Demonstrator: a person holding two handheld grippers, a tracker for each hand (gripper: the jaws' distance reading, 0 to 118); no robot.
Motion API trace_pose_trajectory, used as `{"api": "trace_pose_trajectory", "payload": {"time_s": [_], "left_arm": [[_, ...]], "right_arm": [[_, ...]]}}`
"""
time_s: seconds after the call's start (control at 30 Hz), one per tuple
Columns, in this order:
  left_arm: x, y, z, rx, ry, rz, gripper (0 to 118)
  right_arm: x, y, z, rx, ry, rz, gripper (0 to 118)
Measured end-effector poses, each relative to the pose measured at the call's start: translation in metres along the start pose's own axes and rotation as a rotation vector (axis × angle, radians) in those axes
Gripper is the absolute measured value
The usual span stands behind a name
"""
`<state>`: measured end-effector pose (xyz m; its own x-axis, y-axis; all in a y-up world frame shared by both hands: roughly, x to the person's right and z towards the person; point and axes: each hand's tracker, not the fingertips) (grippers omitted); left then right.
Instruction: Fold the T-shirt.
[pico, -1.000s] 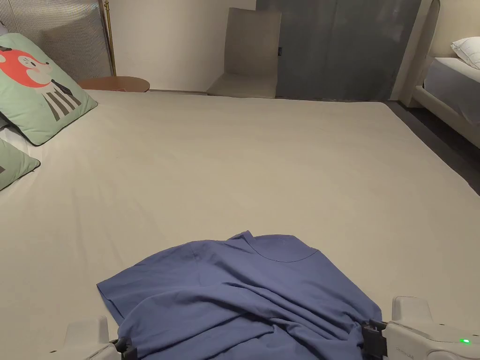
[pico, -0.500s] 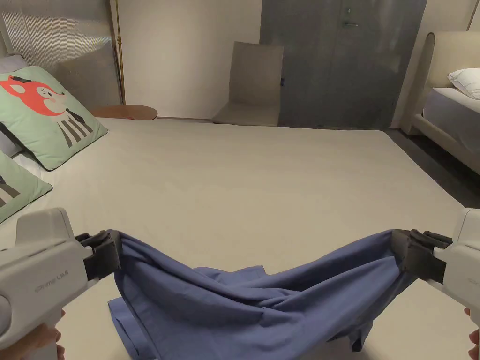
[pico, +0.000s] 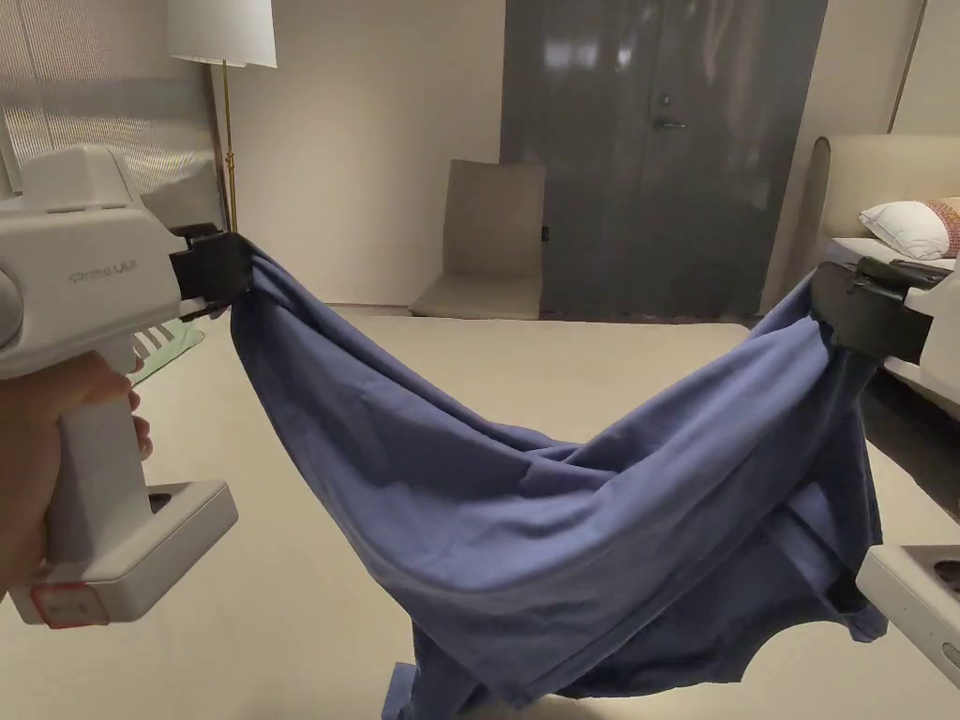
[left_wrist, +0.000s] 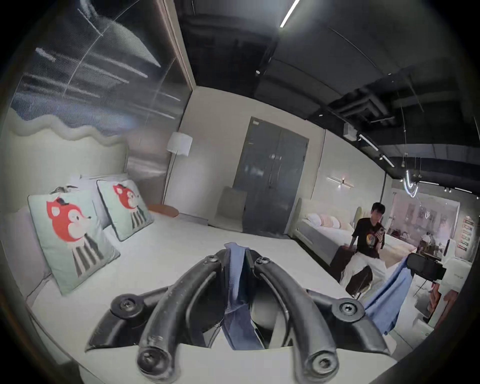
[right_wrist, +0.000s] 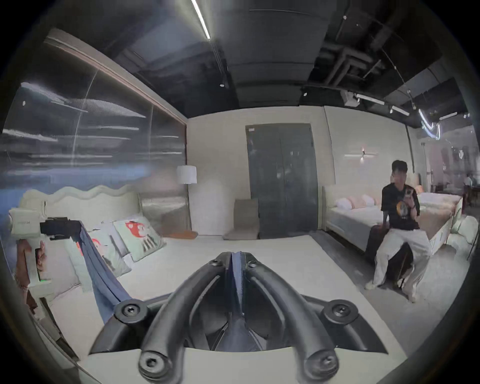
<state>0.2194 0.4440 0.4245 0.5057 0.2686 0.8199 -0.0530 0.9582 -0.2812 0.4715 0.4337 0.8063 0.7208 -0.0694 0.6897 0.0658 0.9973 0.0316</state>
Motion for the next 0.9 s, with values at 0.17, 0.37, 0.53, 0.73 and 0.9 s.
{"api": "trace_pose_trajectory", "payload": {"time_s": [0.17,0.37,0.53,0.73,0.9], "left_arm": [[0.009,0.037,-0.049,0.02,-0.022,0.025,7],[0.031,0.073,-0.104,0.073,-0.037,0.0,7],[0.042,0.092,-0.151,0.119,-0.053,0.0,7],[0.039,0.086,-0.201,0.106,-0.057,0.022,7],[0.027,0.052,-0.218,0.026,-0.047,0.012,7]], "right_arm": [[0.01,0.037,-0.026,0.057,-0.068,0.037,7],[0.031,0.081,-0.061,0.155,-0.141,0.053,7],[0.048,0.104,-0.096,0.208,-0.194,0.047,7],[0.067,0.095,-0.129,0.211,-0.234,0.031,7],[0.074,0.059,-0.14,0.141,-0.24,0.047,7]]}}
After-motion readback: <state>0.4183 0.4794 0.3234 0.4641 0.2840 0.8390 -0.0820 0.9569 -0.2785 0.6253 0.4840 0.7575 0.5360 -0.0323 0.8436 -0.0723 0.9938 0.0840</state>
